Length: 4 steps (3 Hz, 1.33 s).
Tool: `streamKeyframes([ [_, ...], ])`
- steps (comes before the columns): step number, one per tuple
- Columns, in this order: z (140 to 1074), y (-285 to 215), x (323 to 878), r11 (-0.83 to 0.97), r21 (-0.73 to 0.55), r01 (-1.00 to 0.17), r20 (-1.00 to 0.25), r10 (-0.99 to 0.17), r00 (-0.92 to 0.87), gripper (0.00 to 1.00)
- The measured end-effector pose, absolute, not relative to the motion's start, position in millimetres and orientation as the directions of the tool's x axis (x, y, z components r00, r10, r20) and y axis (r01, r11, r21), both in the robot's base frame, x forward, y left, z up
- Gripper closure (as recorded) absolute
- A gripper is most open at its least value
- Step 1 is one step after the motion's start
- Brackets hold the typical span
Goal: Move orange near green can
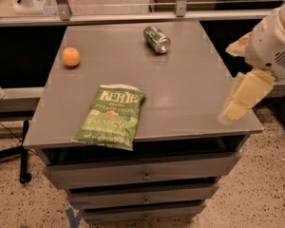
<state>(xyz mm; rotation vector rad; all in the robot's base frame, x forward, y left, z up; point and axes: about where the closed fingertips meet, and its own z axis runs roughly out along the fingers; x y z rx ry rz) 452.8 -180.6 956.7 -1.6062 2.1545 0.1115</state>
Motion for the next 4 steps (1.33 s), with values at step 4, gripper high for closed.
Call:
streamKeyframes([
  [4,970,-28,505,0.386,-0.077,-0.919,-0.796,-0.58,-0.176,0.0],
])
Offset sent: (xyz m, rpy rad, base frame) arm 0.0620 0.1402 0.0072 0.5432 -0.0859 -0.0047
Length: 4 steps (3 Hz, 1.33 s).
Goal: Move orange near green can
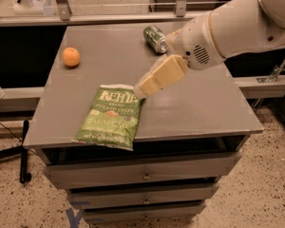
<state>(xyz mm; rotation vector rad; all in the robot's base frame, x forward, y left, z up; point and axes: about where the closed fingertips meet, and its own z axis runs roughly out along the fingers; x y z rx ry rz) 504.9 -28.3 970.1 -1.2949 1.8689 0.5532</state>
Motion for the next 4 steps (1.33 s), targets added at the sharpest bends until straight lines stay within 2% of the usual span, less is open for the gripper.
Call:
streamKeyframes([
  [1,960,-22,508,0.418,-0.061,-0.906,-0.828,-0.528,-0.187,0.0],
  [2,926,13,521,0.435,0.008,-0.9,-0.898,-0.393,-0.197,0.0],
  [4,907,102,593,0.434,0.032,-0.9,-0.98,-0.165,-0.115,0.0],
])
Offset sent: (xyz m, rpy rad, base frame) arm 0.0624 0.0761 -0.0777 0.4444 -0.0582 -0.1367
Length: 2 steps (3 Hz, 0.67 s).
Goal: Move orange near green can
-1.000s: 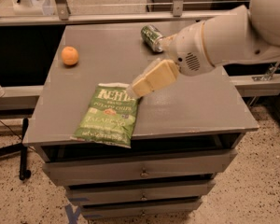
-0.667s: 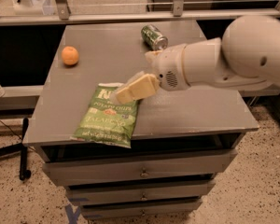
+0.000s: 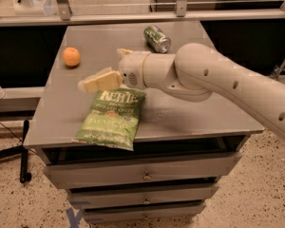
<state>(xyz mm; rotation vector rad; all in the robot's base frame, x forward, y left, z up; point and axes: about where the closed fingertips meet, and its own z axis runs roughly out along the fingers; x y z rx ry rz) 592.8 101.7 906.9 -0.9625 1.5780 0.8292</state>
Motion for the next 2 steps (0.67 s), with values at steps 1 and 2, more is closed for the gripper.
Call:
streamKeyframes([
  [1,905,140,622,0.422,0.035,-0.906,-0.99,-0.11,-0.089,0.0],
  [2,894,175,644,0.404,0.028,-0.914,-0.992,-0.103,-0.076,0.0],
])
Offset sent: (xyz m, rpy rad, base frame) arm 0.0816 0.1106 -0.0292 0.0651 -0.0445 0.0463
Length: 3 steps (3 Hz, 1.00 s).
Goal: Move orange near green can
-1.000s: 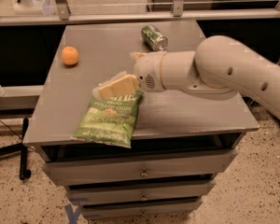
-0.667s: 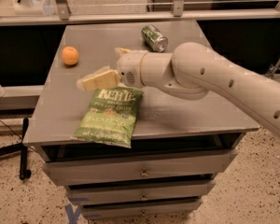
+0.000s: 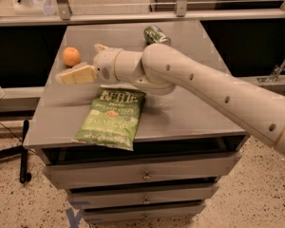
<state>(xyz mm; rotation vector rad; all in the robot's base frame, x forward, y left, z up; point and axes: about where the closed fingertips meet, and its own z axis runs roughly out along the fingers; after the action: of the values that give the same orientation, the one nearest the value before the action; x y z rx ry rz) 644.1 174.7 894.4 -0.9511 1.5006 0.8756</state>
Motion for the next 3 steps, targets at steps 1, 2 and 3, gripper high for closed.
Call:
streamKeyframes([
  [1,882,196,665,0.401,0.016,-0.916,-0.991,-0.115,-0.068,0.0],
  [2,875,206,684,0.404,-0.007,-0.915,-0.989,-0.139,-0.054,0.0],
  [3,869,213,702,0.407,-0.024,-0.913,-0.987,-0.158,-0.044,0.0],
])
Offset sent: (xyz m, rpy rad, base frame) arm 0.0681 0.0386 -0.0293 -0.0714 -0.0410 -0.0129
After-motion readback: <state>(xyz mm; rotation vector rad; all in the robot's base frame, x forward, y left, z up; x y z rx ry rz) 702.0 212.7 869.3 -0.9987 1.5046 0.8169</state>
